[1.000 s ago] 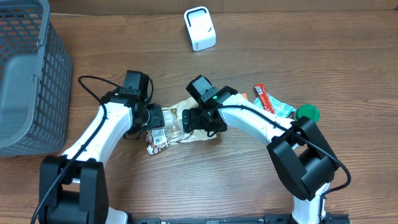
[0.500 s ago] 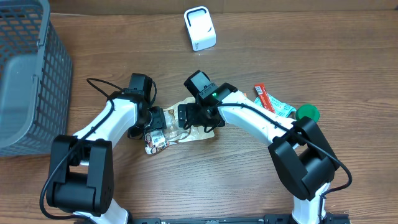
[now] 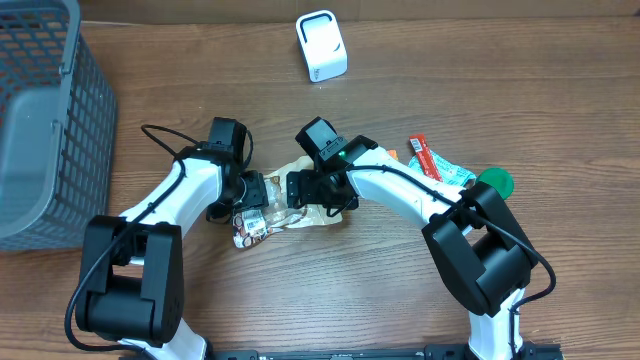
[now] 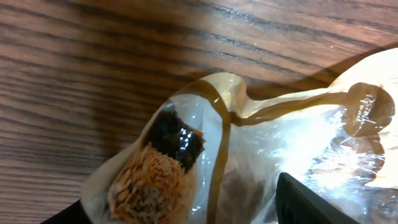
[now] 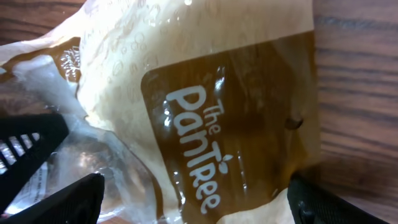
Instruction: Scan the item barcode
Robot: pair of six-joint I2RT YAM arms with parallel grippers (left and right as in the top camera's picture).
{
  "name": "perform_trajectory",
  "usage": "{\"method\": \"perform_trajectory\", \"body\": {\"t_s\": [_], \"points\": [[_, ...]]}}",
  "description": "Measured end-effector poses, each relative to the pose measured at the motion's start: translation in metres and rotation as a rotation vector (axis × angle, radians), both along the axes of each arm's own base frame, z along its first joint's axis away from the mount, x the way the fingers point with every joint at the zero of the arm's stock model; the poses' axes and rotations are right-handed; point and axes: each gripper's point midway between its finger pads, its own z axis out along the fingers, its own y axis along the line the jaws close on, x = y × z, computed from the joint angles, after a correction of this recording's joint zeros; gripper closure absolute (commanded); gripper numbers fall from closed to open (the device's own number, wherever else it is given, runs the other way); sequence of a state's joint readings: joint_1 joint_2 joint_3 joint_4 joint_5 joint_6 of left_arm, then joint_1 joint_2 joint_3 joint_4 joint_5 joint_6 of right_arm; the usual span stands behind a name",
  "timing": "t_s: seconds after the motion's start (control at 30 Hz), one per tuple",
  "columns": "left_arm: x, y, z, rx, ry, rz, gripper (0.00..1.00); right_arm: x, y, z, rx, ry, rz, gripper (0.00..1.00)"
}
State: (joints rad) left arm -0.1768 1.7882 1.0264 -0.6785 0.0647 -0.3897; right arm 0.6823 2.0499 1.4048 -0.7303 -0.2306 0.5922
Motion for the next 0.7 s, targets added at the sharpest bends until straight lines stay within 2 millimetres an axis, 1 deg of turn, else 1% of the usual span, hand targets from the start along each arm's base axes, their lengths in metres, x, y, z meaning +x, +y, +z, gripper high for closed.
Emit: {"method": "perform_trajectory", "body": {"t_s": [0.13,0.17,0.23,0.3,0.37,0.43,0.5,0.67,0.7], "points": [[0.0,0.0,0.0,0.0,-0.001,0.0,0.33,-0.002,0.013,0.001,0.08,0.015,-0.003,0.05],[0.0,0.0,0.0,0.0,-0.002,0.0,0.33,-0.003,0.017,0.002,0.107,0.016,0.0,0.08],[0.001,0.0,0.0,0.002,-0.002,0.0,0.33,-0.006,0.027,0.004,0.175,0.026,0.015,0.09],[0.001,0.0,0.0,0.002,-0.003,0.0,0.33,-0.008,0.033,0.005,0.217,0.036,0.026,0.12],[0.001,0.001,0.0,0.005,-0.004,0.0,0.33,-0.014,0.04,0.007,0.271,0.058,0.048,0.18],[0.002,0.001,0.0,0.009,-0.007,0.001,0.33,-0.018,0.043,0.007,0.299,0.075,0.062,0.28],[0.002,0.002,0.0,0.012,-0.008,0.001,0.33,-0.022,0.044,0.005,0.316,0.096,0.07,0.34],[0.002,0.003,0.0,0.017,-0.009,-0.003,0.33,-0.024,0.046,0.003,0.343,0.12,0.071,0.36],[0.002,0.003,0.0,0.017,-0.01,-0.003,0.33,-0.024,0.045,0.003,0.346,0.123,0.069,0.36]]}}
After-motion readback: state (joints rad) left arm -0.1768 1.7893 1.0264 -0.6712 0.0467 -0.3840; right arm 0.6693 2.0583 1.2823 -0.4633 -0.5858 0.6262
